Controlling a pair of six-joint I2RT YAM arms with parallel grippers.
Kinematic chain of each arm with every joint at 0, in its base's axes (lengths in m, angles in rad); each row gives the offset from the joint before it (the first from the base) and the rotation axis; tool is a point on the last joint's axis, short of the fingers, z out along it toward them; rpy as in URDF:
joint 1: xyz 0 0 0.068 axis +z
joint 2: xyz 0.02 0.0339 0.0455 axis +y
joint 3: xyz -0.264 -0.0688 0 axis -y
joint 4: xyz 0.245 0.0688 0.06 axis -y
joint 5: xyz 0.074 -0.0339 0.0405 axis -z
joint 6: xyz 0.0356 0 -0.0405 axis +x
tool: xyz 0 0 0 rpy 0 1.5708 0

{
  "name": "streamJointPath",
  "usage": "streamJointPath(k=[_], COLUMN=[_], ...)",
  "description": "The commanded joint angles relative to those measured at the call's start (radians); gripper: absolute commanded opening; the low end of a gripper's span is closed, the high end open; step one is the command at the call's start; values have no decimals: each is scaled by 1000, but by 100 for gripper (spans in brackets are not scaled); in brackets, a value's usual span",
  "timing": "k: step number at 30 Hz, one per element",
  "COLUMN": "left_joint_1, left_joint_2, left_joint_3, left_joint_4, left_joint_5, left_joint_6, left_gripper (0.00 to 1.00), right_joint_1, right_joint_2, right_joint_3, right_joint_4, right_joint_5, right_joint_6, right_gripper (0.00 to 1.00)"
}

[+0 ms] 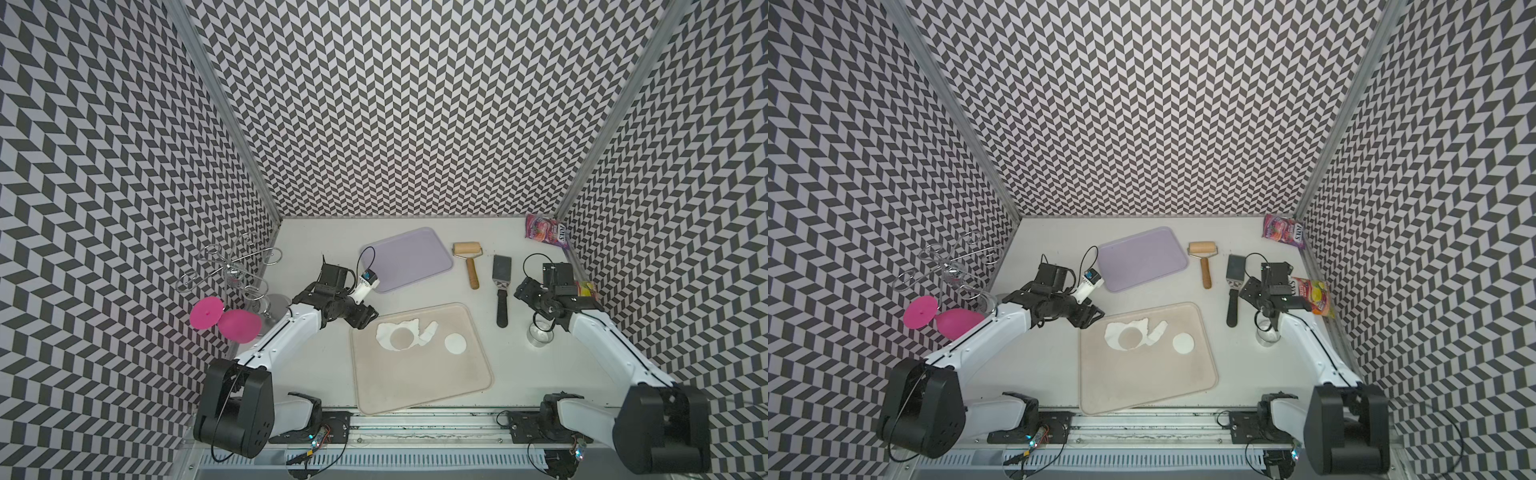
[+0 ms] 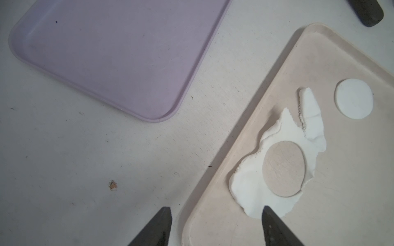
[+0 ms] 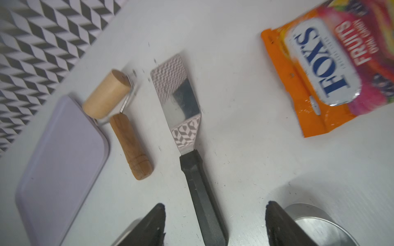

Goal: Roll out the dumpling wrappers from the dough
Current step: Place the dumpling mold at the center of the board, then pick up the spatula from the center of the board.

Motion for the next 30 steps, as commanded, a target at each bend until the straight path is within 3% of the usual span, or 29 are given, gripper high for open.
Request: streamJointPath(k=[1,9,23,29,30], left_joint_1=[3,3,3,3,3], left_joint_2=[-6,-9,-5,-10,-10], left_joint_3=[-12,-12,-13,-15,-15], left_joint_4=[18,18,21,23,24], left_joint_5=[6,7,9,5,0], left_joint_6=[1,1,3,1,0], left_gripper=[70,70,70,70,70], right_joint_1=[34,67,101,101,102], right_joint_2=[77,264,463,498,494], right_joint_3=[49,133,202,208,203], right_joint_4=[8,-5,11,25,28], right_joint_5=[-61,-54,13,19,13], right_joint_6=[-83,-139,-156,-159,-160], right_gripper=[74,70,64,57,51])
